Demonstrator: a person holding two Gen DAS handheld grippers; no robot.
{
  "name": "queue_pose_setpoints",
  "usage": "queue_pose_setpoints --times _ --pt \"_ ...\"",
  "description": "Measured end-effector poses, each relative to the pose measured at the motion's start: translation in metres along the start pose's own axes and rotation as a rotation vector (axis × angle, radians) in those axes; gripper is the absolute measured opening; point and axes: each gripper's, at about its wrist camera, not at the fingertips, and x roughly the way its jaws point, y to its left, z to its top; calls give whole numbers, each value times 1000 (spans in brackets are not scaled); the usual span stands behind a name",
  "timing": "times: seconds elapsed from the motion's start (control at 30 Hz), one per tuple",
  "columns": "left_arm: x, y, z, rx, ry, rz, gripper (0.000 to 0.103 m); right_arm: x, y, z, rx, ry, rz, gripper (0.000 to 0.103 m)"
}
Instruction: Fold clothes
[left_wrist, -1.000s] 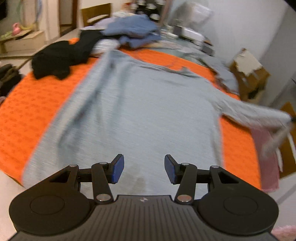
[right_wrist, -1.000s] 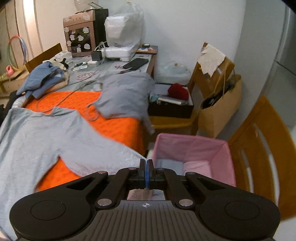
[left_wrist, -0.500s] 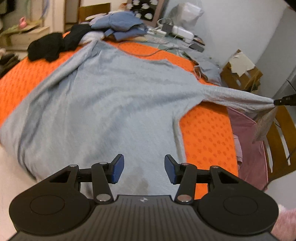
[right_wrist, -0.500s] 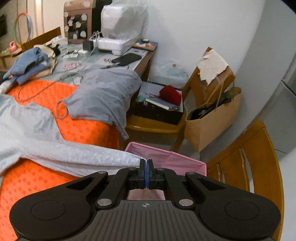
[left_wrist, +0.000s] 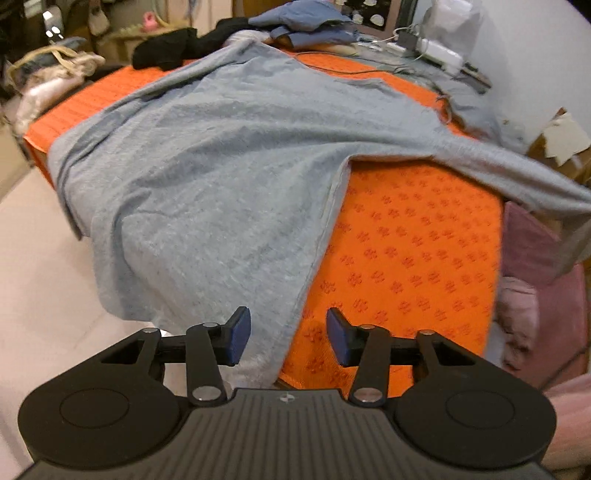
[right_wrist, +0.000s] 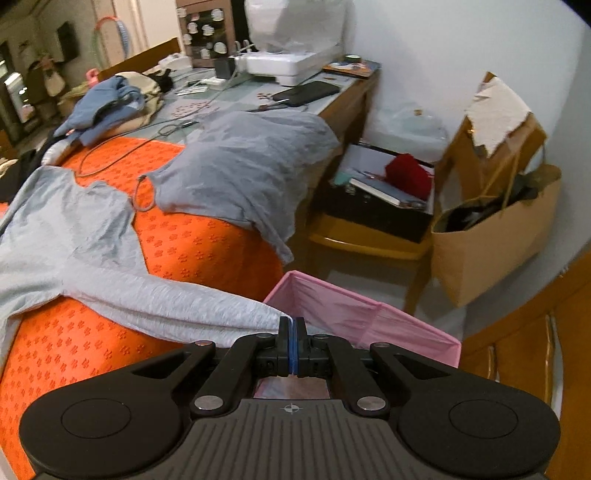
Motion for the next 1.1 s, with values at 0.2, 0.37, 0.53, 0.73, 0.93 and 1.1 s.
queue_pose_setpoints --times 0.2,0.37,0.53,0.73,0.93,1.1 --pt "9 -11 -8 20 -36 87 6 -5 -7 9 -15 -23 54 3" --pt "-10 -5 -5 -24 -67 98 2 -16 -12 16 -20 -65 76 3" --pt "-56 2 3 -11 -109 95 2 -45 -22 24 -8 -126 96 3" --pt "-94 -4 0 48 -79 36 2 -82 -40 22 -8 -153 91 3" --pt "-82 -23 -31 114 29 3 2 -82 -57 -16 8 -53 73 3" --pt "-55 -27 -50 133 94 15 2 -60 -54 -49 0 53 111 4"
